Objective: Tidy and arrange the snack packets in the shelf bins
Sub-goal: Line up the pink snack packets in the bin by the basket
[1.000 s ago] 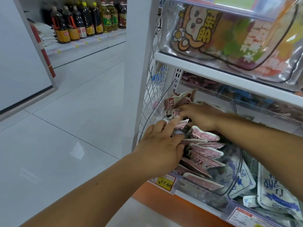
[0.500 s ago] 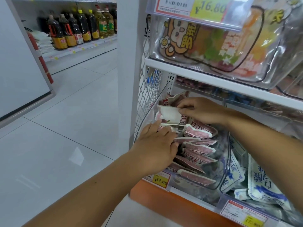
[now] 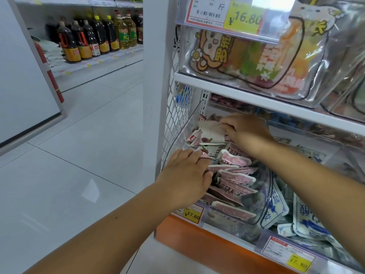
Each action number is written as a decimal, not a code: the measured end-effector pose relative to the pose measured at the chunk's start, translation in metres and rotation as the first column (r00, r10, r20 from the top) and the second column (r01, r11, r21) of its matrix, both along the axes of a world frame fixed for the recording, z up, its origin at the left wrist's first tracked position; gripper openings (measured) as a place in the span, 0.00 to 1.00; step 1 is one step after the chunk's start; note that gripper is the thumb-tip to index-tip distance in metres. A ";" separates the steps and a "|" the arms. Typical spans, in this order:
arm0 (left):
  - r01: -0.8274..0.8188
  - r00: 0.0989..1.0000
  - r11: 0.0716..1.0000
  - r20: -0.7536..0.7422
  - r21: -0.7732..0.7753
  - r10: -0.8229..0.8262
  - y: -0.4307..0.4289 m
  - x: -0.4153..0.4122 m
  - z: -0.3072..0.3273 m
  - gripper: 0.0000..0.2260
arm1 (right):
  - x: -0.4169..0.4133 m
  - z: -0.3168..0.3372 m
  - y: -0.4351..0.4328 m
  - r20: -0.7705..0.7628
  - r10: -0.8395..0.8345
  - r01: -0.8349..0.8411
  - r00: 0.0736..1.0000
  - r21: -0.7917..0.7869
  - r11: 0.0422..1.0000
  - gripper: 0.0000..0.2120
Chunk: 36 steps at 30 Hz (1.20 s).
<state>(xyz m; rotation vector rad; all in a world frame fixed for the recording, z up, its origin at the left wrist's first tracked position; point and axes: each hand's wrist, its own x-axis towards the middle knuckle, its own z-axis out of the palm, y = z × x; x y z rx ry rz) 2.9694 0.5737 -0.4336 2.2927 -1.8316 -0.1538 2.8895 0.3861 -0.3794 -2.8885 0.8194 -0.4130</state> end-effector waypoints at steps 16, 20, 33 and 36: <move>-0.071 0.958 0.870 -0.278 -0.487 -0.077 0.013 0.000 0.009 0.31 | -0.049 0.017 0.063 0.424 -0.326 -0.106 0.845 0.731 0.674 0.06; -0.115 0.908 0.854 -0.403 -0.507 -0.116 0.019 0.002 0.016 0.12 | -0.067 0.021 0.082 0.272 -0.123 -0.088 0.954 0.650 0.755 0.18; -0.031 0.950 0.951 -0.305 -0.307 -0.067 0.030 -0.007 0.016 0.23 | -0.116 0.042 0.076 0.309 -0.061 -0.052 0.949 0.344 0.938 0.03; 0.058 0.978 0.966 -0.182 -0.251 -0.106 0.029 -0.004 0.008 0.19 | -0.124 0.037 0.086 -0.018 0.013 -0.011 1.000 0.149 0.989 0.09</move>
